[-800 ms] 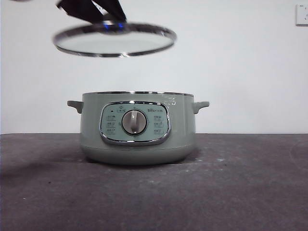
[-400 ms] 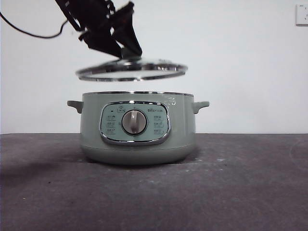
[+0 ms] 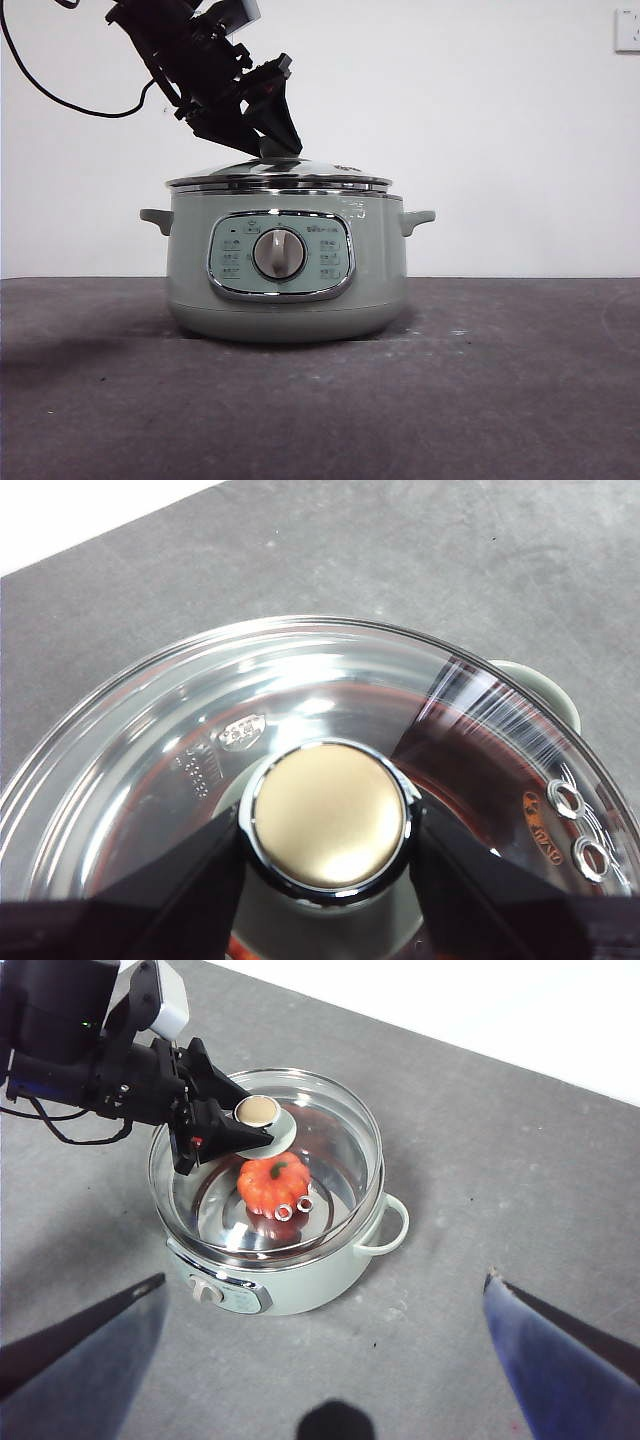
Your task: Pick up the pumpkin,open the lid,put the pumpkin in the pot,close the lid
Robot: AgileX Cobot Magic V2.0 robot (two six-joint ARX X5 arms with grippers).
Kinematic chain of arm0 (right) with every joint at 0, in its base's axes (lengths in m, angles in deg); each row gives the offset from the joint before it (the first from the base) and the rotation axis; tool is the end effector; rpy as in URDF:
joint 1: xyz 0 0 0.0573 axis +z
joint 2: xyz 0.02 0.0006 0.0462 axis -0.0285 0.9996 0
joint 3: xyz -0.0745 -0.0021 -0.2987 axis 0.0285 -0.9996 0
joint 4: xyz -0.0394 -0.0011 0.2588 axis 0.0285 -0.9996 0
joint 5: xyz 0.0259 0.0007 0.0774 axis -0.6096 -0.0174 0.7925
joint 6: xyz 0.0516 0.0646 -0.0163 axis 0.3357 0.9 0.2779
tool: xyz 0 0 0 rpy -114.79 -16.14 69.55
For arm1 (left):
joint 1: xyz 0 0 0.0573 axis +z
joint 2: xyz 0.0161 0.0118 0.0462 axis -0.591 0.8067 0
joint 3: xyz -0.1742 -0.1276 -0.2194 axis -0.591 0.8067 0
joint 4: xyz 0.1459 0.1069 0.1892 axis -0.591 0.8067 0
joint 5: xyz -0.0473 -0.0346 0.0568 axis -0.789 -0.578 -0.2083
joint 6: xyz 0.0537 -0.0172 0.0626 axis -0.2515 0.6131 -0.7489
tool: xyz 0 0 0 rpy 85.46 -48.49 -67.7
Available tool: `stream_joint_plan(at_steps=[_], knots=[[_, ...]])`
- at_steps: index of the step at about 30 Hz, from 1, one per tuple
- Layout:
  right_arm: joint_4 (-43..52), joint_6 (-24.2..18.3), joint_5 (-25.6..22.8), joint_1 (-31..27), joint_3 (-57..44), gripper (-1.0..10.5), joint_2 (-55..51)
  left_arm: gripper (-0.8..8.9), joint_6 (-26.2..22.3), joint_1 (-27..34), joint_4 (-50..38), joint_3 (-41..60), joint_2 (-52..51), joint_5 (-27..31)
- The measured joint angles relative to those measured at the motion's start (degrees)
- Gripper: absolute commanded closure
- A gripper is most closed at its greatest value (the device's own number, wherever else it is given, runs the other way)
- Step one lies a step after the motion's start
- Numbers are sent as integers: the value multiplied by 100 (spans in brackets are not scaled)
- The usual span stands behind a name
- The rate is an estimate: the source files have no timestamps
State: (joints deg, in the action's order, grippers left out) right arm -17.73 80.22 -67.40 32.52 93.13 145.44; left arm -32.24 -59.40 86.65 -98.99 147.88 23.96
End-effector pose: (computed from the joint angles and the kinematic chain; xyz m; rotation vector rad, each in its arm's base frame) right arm 0.1765 0.1130 0.5069 -0.1923 0.5398 0.5039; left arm 0.4161 -0.1994 0.3172 0.1896 0.5397 -0.7126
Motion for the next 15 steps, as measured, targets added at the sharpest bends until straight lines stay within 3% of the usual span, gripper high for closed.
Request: stream_joint_plan(at_steps=[15], knots=[[0, 0, 0, 0, 0, 350, -2, 822, -7, -264, 13, 0, 0, 195]])
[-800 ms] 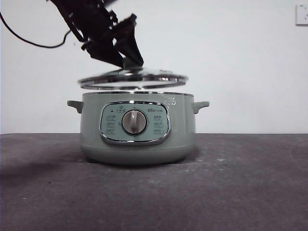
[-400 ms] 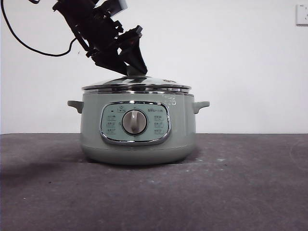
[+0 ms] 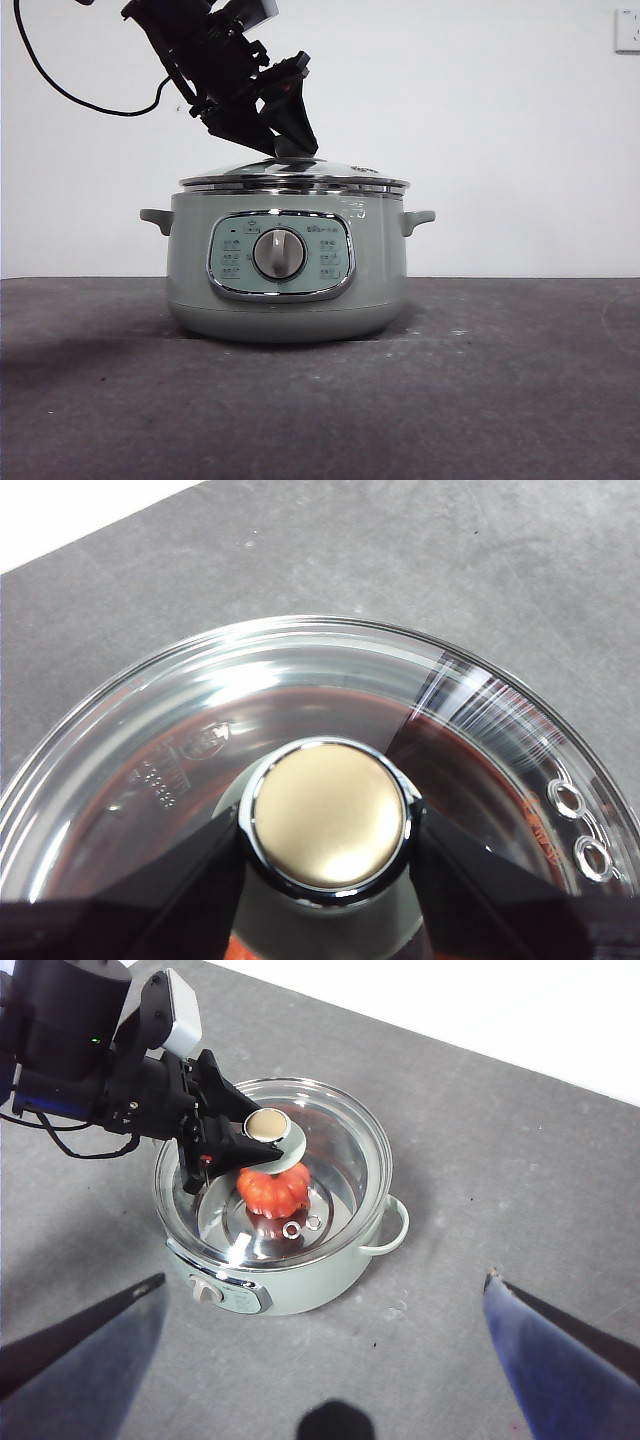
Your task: Pick up the pumpkin,open the lid,put the pumpkin in the pot,close the lid
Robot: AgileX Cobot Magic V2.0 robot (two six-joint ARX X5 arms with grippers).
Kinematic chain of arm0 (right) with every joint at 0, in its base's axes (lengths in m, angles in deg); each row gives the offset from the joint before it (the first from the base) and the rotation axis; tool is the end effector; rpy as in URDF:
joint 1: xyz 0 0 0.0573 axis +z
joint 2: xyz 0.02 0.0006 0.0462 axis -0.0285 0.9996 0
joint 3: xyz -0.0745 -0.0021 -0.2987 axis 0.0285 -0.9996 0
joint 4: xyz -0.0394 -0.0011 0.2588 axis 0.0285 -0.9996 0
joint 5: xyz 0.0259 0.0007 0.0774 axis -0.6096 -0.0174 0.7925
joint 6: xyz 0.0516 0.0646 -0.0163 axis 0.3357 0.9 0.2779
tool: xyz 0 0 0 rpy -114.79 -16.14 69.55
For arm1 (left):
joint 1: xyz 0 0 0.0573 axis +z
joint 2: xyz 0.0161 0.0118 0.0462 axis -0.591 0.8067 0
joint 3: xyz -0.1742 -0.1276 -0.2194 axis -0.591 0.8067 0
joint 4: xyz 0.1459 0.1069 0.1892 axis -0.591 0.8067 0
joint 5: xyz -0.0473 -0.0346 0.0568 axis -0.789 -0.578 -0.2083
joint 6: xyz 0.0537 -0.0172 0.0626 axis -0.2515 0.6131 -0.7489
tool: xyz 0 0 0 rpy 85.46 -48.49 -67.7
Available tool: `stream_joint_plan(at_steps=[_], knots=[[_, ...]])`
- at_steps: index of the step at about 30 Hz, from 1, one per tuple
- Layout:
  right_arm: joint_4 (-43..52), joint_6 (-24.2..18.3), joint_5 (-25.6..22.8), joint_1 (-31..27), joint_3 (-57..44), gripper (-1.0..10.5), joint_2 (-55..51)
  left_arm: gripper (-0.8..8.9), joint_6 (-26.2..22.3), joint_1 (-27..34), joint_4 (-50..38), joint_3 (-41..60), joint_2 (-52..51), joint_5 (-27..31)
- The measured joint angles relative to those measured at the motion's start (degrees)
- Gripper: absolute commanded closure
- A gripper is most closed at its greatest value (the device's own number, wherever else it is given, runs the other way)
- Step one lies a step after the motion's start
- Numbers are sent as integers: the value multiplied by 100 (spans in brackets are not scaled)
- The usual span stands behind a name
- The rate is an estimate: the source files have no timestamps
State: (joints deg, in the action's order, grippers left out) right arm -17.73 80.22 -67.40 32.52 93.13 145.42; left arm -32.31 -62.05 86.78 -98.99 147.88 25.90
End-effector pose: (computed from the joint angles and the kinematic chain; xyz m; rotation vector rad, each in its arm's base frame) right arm 0.1764 0.1129 0.5070 -0.1922 0.5395 0.5039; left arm 0.4078 -0.2165 0.3166 0.2146 0.5392 -0.7251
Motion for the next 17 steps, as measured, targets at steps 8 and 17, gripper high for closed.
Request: stream_joint_plan(at_steps=[8, 17], knots=[[-74, 0, 0, 0, 0, 350, 2, 822, 0, 28, 13, 0, 0, 68], [-74, 0, 0, 0, 0, 350, 2, 822, -66, 111, 98, 0, 0, 125]])
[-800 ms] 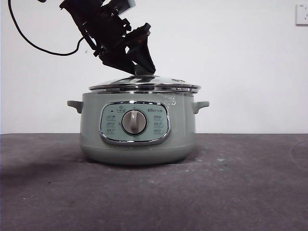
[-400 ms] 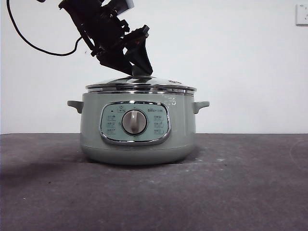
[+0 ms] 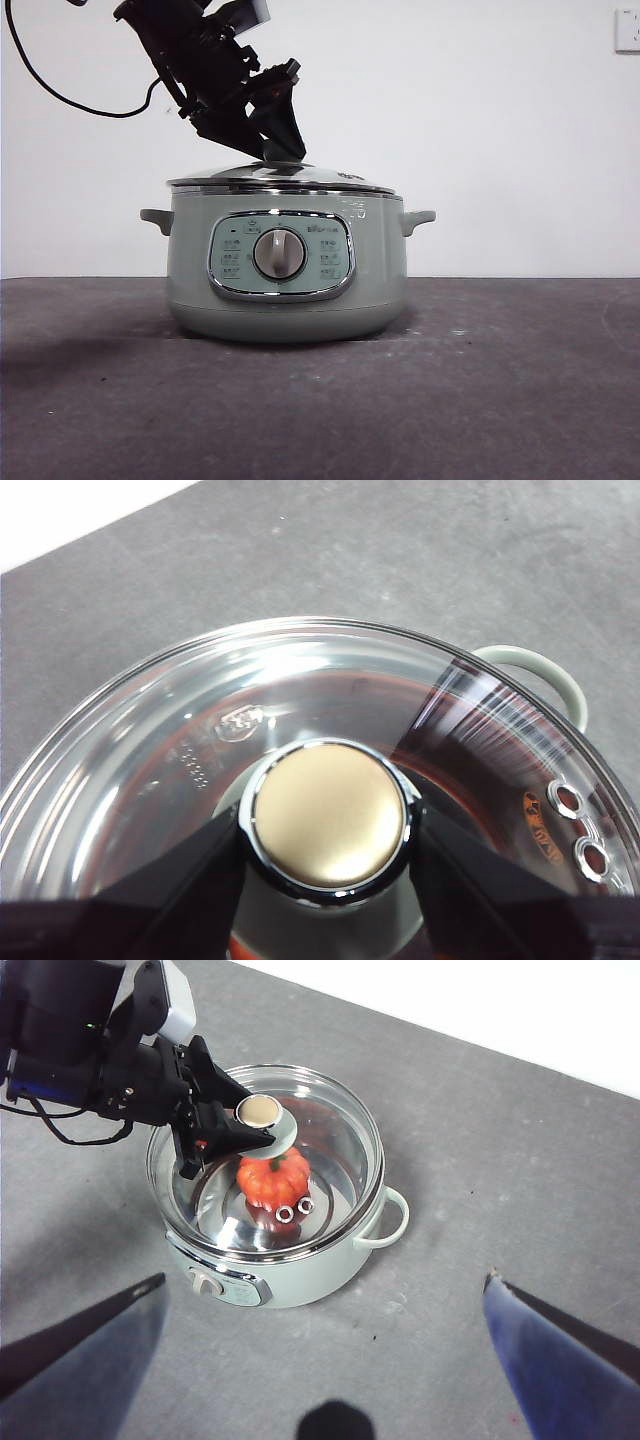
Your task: Pick up the pumpkin,open the lid,put the pumpkin in the pot,close the lid
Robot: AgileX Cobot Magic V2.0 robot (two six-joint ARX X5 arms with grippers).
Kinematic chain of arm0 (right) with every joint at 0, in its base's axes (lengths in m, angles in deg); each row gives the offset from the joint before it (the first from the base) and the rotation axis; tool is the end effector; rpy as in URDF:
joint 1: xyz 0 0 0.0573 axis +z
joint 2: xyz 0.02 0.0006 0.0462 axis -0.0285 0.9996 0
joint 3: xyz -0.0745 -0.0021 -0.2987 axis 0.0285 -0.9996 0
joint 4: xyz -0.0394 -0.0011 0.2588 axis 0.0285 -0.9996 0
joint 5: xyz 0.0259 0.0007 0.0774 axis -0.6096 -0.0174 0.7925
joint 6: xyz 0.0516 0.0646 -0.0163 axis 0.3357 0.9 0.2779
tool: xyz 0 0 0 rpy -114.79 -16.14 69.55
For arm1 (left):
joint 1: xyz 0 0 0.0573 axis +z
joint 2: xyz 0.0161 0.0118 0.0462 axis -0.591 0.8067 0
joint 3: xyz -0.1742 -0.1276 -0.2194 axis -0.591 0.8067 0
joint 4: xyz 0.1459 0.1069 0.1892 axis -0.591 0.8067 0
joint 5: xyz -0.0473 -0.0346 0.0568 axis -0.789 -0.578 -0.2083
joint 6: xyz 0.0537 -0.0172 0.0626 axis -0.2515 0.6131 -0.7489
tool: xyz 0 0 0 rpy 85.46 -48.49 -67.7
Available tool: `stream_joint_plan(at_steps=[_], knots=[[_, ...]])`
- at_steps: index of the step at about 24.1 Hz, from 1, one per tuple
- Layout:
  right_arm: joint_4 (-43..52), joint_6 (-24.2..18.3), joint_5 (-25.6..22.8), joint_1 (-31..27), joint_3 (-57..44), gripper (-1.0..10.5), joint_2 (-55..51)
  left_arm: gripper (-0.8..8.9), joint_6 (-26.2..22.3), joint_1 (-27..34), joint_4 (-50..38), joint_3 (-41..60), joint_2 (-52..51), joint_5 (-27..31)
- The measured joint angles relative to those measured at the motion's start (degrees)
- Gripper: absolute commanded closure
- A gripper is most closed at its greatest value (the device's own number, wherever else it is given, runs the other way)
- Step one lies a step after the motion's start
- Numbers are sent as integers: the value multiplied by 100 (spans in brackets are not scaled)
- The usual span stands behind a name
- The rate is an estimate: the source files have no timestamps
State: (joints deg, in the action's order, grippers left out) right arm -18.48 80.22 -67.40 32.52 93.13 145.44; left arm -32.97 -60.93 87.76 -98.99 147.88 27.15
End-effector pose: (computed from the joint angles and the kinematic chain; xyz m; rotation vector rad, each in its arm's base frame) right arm 0.1757 0.1124 0.5054 -0.1967 0.5523 0.5033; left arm 0.4116 -0.2067 0.3145 0.2281 0.5546 -0.6886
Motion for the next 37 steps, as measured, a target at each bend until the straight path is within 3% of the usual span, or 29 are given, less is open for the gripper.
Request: stream_joint_plan(at_steps=[20, 21, 24, 25, 32, 37], knots=[[22, -2, 0, 0, 0, 350, -2, 803, -20, -26, 140, -2, 0, -146], [20, -2, 0, 0, 0, 350, 0, 762, -20, -26, 186, -20, 0, -144], [22, -2, 0, 0, 0, 350, 0, 360, -15, -26, 332, -48, 0, -142], [22, -2, 0, 0, 0, 350, 0, 324, -13, -26, 345, -48, 0, -144], [-179, -2, 0, 2, 0, 350, -2, 323, 0, -26, 372, -72, -151, -181], [-704, -2, 199, 0, 0, 352, 0, 324, 2, -28, 1617, -293, -841, -205]])
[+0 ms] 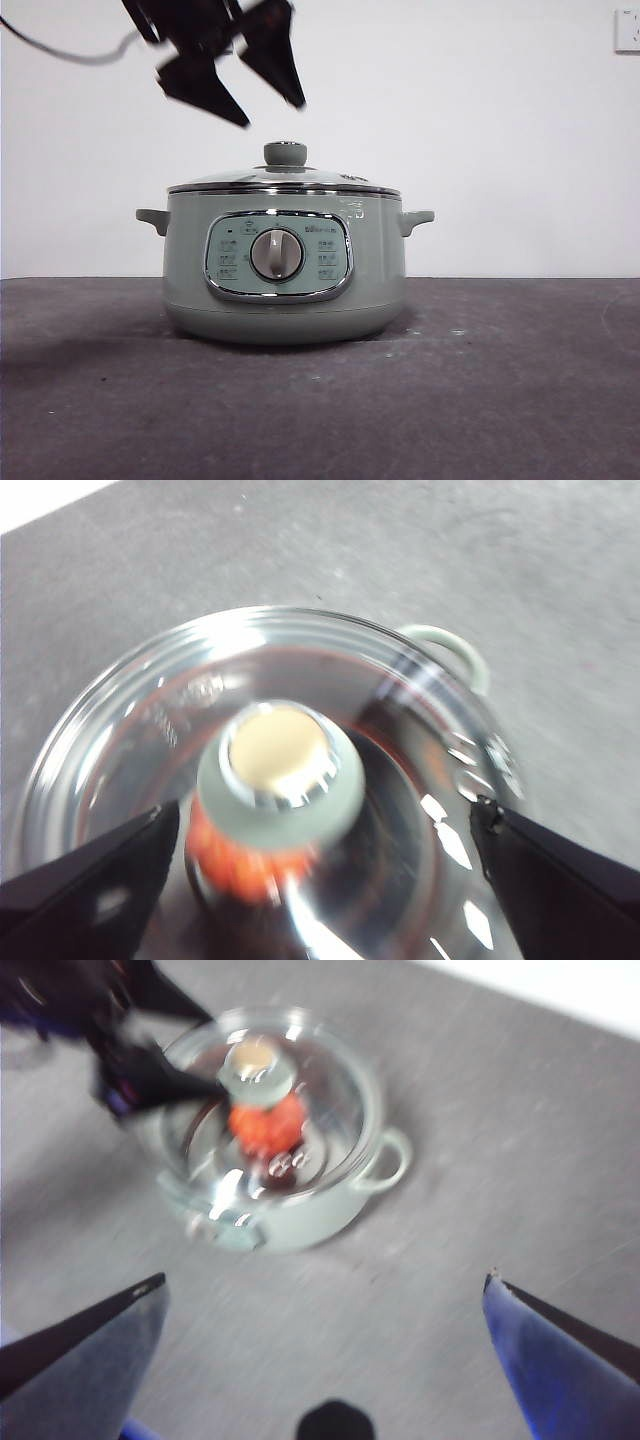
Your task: Pick up the pumpkin,open the lid,put the pumpkin in the pot,close the lid
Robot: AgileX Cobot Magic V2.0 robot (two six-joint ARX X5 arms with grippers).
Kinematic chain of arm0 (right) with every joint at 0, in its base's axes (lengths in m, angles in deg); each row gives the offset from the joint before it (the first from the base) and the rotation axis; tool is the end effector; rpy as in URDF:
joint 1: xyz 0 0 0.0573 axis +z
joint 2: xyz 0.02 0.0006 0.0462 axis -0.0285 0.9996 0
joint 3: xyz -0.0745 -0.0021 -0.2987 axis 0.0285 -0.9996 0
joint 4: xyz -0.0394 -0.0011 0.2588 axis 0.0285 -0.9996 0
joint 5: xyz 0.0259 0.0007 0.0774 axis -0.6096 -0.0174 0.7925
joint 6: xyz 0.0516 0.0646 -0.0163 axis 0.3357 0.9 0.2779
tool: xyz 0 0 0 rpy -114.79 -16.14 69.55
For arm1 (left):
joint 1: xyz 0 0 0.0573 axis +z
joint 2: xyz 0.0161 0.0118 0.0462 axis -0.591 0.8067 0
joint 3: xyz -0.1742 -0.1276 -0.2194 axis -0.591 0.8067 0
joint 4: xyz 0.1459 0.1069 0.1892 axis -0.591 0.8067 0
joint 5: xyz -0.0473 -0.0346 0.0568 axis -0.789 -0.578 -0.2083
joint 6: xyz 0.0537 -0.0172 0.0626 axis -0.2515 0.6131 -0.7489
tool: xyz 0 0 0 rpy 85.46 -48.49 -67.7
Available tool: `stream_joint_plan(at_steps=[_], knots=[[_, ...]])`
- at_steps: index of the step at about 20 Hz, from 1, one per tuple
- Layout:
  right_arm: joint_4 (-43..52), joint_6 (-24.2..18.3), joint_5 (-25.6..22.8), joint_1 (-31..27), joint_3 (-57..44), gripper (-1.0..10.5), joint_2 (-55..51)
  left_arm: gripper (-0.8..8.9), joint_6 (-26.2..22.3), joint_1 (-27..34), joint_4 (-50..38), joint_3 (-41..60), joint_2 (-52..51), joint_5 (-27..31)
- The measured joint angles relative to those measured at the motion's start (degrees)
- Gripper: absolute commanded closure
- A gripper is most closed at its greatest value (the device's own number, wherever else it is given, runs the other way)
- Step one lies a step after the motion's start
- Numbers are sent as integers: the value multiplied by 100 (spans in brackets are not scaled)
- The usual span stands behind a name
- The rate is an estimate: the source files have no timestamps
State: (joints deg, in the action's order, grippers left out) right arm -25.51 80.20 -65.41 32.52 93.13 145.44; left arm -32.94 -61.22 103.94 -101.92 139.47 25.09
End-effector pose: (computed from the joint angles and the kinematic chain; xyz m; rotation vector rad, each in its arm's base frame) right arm 0.1660 0.1088 0.4917 -0.2267 0.6741 0.5299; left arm 0.3598 -0.1878 0.3637 0.2234 0.6397 -0.7293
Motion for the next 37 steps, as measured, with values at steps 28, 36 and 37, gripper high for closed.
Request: stream_joint_plan(at_steps=[28, 36, 37], knots=[[-424, 72, 1294, -2, 0, 946, -11, 817, -17, -9, 3650, -693, -2291, -555], [-424, 72, 1294, -2, 0, 946, -17, 817, -37, 1460, 1305, -157, -3309, -326], [-424, 72, 1296, -2, 0, 946, -17, 817, -39, 1626, 807, 210, -3591, -326]])
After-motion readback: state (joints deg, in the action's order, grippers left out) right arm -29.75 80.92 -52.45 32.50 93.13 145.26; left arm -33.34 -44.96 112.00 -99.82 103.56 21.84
